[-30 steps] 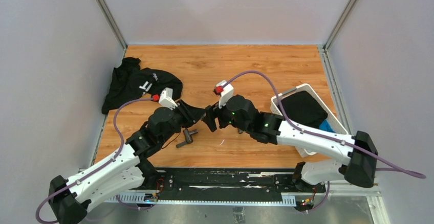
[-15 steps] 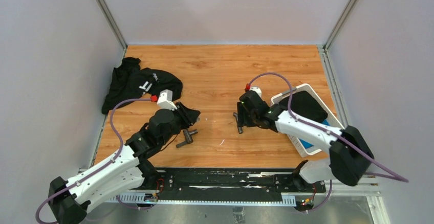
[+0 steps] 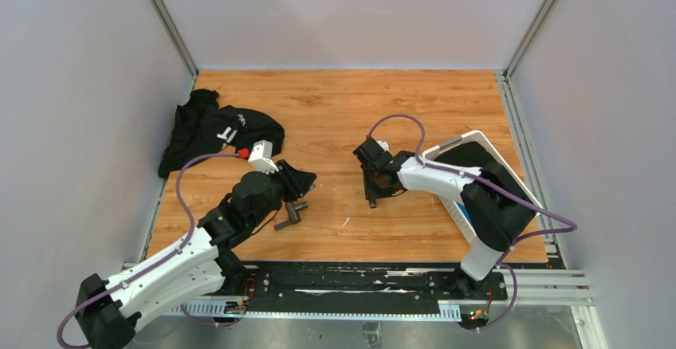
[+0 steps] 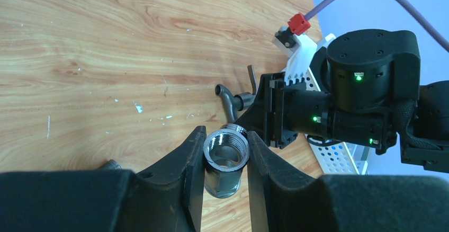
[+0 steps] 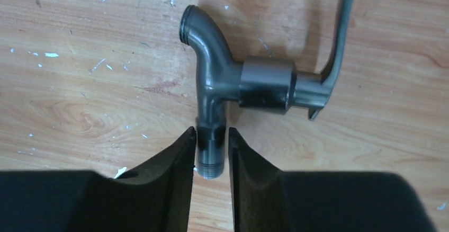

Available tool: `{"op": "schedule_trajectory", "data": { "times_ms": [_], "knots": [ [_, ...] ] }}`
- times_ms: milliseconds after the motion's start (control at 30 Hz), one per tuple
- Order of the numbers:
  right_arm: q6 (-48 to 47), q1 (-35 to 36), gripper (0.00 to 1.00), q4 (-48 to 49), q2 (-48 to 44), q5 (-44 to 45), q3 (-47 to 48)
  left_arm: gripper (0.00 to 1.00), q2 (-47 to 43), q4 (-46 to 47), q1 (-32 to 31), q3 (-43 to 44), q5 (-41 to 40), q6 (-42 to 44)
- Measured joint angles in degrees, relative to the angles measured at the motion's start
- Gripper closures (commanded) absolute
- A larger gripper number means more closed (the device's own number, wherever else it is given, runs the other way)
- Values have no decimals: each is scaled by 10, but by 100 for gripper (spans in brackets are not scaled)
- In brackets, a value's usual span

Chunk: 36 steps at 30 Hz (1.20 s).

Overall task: Install the water faucets
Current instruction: Pick up the water faucet from the center of the board, then place the adaptor at the center of the board.

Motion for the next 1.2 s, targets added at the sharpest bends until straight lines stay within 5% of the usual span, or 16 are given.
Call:
{"op": "schedule_trajectory", "data": {
  "times_ms": [100, 300, 533, 767, 1033, 1200],
  "knots": [
    [1, 0, 100, -1, 12, 3, 6, 100, 0, 0, 0, -3, 2, -6],
    [-1, 0, 100, -3, -1, 8, 2, 100, 0, -1, 0, -3, -1, -13],
    [35, -8, 100, 0, -119, -2, -64, 100, 17, 0, 0, -5, -17, 5],
    [82, -10, 100, 9, -180, -10, -132, 100, 160, -20, -1, 34, -33, 48],
    [90, -10, 100, 9, -194, -10, -163, 100, 305, 218, -28, -23, -119, 168],
    [90, -10, 100, 13, -215, -11, -170, 100, 462, 477, -46, -59, -161, 245]
  ]
}}
